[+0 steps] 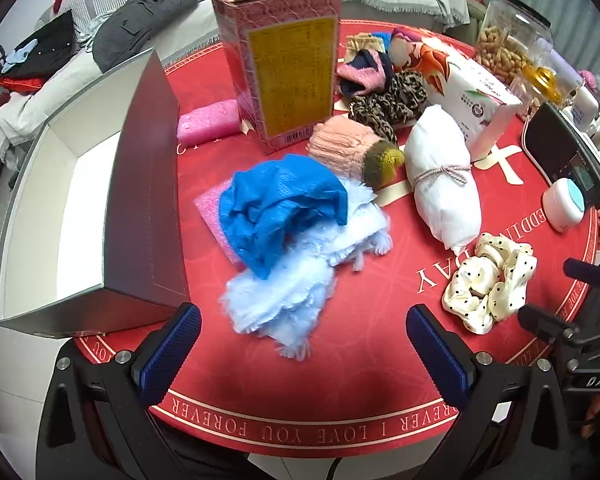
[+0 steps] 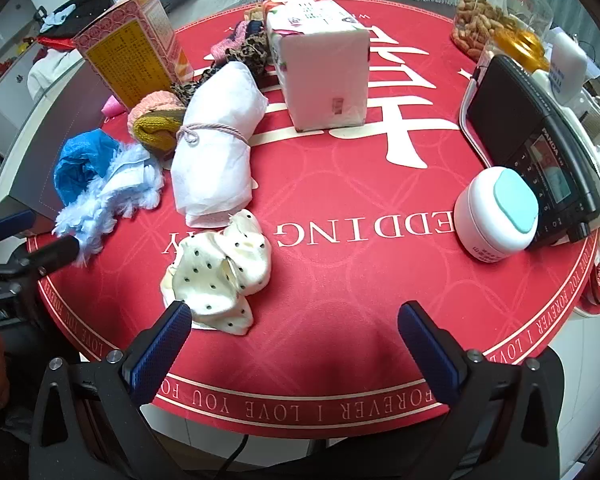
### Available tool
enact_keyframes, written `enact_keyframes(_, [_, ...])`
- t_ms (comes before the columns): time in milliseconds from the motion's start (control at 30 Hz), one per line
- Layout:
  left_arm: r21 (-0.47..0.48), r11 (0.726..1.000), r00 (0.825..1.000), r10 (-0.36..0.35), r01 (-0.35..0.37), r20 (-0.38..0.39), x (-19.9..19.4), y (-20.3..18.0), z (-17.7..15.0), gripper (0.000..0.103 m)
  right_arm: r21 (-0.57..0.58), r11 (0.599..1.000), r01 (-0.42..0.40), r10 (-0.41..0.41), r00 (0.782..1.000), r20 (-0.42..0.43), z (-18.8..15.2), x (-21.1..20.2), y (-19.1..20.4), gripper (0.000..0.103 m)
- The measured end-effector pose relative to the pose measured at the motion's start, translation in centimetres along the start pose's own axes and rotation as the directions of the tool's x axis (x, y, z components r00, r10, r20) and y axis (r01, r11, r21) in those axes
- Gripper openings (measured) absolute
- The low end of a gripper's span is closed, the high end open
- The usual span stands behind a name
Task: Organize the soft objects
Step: 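Reach the left tool to the blue fluffy bundle while the right tool reaches the polka-dot scrunchie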
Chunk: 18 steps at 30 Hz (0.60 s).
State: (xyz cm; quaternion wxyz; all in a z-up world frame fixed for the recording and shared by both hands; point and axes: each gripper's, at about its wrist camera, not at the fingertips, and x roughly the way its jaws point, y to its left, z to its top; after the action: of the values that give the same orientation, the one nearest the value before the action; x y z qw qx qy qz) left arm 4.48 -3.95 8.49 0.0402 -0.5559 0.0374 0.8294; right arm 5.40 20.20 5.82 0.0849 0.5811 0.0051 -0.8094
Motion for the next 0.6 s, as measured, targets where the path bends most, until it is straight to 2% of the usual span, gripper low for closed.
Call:
enact_keyframes(67, [0.012, 1.0, 1.0, -0.028, 0.028, 0.013, -0.3, -0.2, -0.1, 0.103, -0.026, 1.0, 0.002, -0.002, 1.0, -0.003, 0.0, -0.2, 0.4, 0.103])
enact_keyframes(133, [0.043, 0.999, 0.999, -0.026, 0.025, 0.029, -0.5, -1.4, 0.3, 0.103, -0.039, 0.999, -0.004, 0.005, 1.0, 0.022, 0.1, -0.6, 1.0, 0.103])
enact_keyframes(167, [0.089, 0.996, 0.998, 0.001, -0.007, 0.066, -0.8, -2.5, 0.6, 0.103, -0.045, 0.999, -0.009, 0.011, 0.999, 0.046, -0.1, -1.0, 1.4, 0.103])
enact_keyframes(233, [0.123, 0.992, 0.994, 0.029, -0.041, 0.102, -0.7, -2.1, 1.5, 0.103, -0.058, 0.998, 0.003, 0.004, 0.993, 0.119, 0.0, -1.9, 2.2, 0.103])
enact_keyframes(300, [0.149, 0.986, 0.987, 0.056, -0.078, 0.148, -0.7, -2.6, 2.1, 0.103, -0.071, 0.996, 0.061, -0.046, 0.979, 0.198, 0.3, -2.7, 2.8, 0.103])
enact_keyframes(367, [0.141, 0.986, 0.985, 0.06, -0.083, 0.161, -0.7, -2.6, 2.4, 0.103, -0.073, 0.991, 0.112, -0.09, 0.964, 0.251, 0.1, -4.0, 2.7, 0.103])
enact_keyframes(467, [0.114, 0.991, 0.987, 0.046, -0.065, 0.156, -0.3, -2.3, 2.3, 0.103, -0.069, 0.988, 0.137, -0.109, 0.945, 0.308, 0.9, -4.3, 3.3, 0.103])
enact_keyframes(600, [0.065, 0.997, 0.989, 0.039, -0.049, 0.145, 0.1, -1.5, 1.8, 0.103, -0.094, 0.986, 0.14, -0.102, 0.94, 0.324, 1.1, -3.8, 4.0, 0.103])
